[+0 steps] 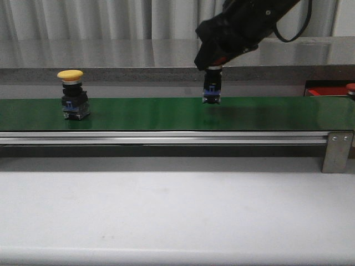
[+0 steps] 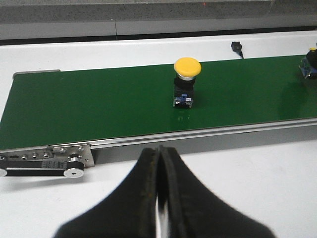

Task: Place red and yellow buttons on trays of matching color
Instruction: 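Carry the red button with the right gripper and release it in the red tray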

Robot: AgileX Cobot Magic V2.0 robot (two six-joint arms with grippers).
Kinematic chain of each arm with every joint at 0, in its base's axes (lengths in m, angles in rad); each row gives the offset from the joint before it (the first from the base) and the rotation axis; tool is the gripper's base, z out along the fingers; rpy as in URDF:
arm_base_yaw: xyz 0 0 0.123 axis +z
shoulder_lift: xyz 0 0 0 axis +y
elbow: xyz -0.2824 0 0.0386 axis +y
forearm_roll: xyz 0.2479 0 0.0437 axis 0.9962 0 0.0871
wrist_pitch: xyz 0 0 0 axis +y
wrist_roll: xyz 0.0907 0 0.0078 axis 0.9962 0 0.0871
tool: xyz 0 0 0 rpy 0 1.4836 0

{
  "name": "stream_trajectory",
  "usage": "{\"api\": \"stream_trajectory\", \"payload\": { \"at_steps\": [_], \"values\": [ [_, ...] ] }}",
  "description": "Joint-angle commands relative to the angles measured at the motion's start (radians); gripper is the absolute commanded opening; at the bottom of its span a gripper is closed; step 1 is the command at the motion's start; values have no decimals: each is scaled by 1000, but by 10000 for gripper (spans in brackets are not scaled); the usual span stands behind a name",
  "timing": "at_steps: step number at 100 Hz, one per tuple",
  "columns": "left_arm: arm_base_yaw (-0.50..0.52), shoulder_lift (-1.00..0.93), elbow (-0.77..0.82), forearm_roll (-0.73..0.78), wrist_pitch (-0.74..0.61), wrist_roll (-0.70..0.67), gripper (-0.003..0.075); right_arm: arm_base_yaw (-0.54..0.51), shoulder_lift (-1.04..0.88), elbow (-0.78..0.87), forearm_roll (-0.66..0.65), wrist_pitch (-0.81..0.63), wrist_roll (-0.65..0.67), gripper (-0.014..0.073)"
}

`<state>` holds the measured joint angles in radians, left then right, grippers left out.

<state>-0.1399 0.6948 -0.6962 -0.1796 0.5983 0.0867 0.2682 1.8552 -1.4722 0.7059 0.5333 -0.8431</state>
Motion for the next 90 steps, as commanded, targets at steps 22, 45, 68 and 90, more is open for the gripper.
{"api": "stream_trajectory", "payload": {
  "at_steps": [22, 45, 68, 90],
  "values": [
    [-7, -4, -29, -15, -69, 0, -20, -79, -193, 49, 35, -27, 2, 101],
    [-7, -4, -29, -15, -69, 0, -20, -251, -281, 129, 70, -37, 2, 101],
    [-7, -4, -29, -15, -69, 0, -20, -429, -290, 144, 85, -32, 2, 101],
    [-7, -4, -29, -15, -69, 0, -20, -555, -290, 164, 86, -85, 2, 101]
  ]
}}
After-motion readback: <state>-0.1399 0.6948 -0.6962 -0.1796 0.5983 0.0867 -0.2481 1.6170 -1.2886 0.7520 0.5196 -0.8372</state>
